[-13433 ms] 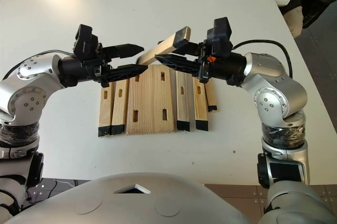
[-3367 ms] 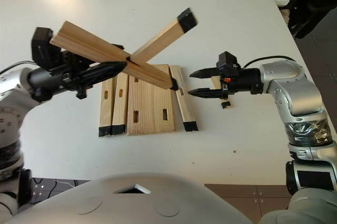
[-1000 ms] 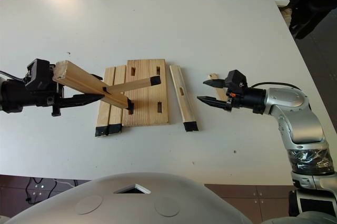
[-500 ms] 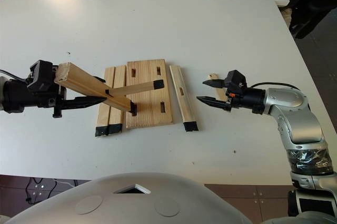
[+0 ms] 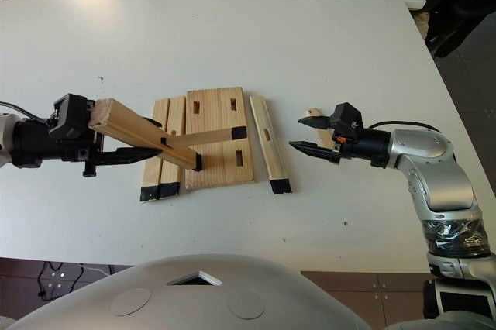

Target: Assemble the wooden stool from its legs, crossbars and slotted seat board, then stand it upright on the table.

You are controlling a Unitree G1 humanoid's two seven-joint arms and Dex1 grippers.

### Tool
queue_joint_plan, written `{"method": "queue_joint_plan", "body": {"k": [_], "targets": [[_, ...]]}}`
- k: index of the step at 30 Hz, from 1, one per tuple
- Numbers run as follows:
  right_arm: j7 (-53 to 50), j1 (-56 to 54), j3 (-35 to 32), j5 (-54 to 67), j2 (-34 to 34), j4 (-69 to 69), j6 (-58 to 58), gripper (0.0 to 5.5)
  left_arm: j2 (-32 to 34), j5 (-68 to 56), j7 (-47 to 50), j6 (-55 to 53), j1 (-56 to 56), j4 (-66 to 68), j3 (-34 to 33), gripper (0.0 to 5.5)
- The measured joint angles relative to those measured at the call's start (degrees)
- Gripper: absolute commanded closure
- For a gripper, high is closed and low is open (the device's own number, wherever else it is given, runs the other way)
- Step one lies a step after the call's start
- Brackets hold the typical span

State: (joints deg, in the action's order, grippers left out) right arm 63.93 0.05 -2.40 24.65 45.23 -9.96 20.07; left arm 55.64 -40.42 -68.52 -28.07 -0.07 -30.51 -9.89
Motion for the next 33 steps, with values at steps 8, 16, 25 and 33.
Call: {"method": "queue_joint_plan", "body": {"k": [8,16,25,33], "targets": [[0.14,-0.84,0.32,-0.03,0.0,0.69,-0.07,2.56,-0.58,5.96,0.33,7.87,0.16,2.93,6.32,3.42],[0.76,-1.02,1.53,-0.43,0.01,0.93,-0.08,2.56,-1.7,7.38,2.87,8.98,-3.12,5.98,10.43,3.42],[1.81,-1.98,2.43,-1.07,0.06,1.68,-0.26,2.56,-1.39,5.16,0.92,7.23,-4.52,8.67,10.21,3.42],[1.95,-2.82,2.77,-1.71,0.04,2.1,-0.48,2.56,0.0,6.37,-1.69,6.63,-6.16,10.59,11.56,2.78]]}}
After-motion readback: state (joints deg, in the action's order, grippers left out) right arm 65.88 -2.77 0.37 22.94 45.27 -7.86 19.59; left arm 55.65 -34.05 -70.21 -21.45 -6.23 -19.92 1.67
